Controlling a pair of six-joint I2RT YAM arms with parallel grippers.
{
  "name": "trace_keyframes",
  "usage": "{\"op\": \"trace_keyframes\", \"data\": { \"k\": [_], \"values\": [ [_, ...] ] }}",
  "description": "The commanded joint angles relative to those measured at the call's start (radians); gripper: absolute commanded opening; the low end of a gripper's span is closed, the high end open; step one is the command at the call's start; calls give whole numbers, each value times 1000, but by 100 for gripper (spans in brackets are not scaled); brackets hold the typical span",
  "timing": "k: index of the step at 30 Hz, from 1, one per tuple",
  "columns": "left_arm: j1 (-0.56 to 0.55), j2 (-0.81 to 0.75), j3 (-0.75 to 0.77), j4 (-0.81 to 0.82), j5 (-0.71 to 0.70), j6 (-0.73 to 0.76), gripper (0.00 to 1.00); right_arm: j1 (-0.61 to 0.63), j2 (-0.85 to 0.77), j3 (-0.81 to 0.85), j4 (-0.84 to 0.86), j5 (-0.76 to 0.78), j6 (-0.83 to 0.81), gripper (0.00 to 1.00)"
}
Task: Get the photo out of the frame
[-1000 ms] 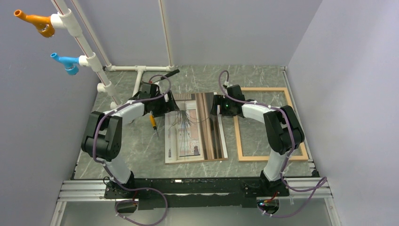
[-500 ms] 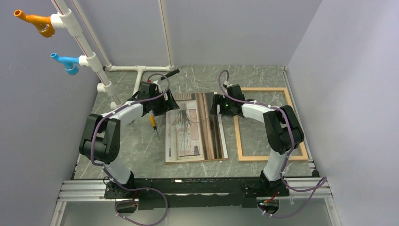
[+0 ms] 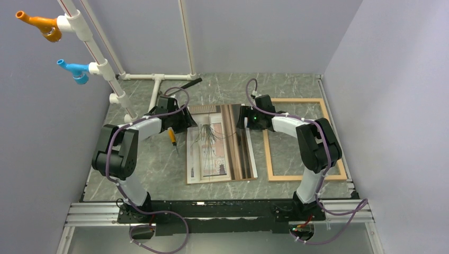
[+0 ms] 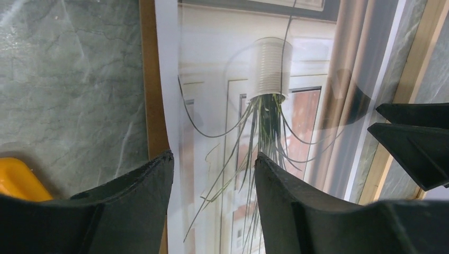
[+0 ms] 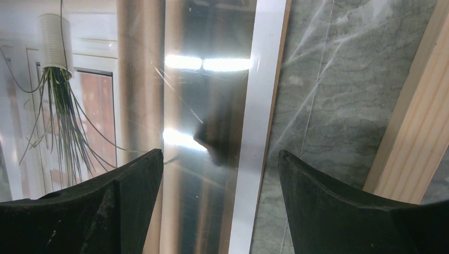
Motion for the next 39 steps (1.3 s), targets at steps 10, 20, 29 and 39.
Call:
{"op": "trace_keyframes", "data": {
  "k": [10,20,29,39],
  "values": [
    [24,28,-54,124,50,-58,52,1,62,10,-34,-22,-5,81],
    [52,27,-102,156,63,-65,52,3,66,16,-38,-22,-7,81],
    [64,19,-140,269,139,-120,37,3,71,20,-45,-19,-11,81],
    [74,-25,-224,420,223,-182,32,3,83,27,-47,-22,-12,81]
  ]
}}
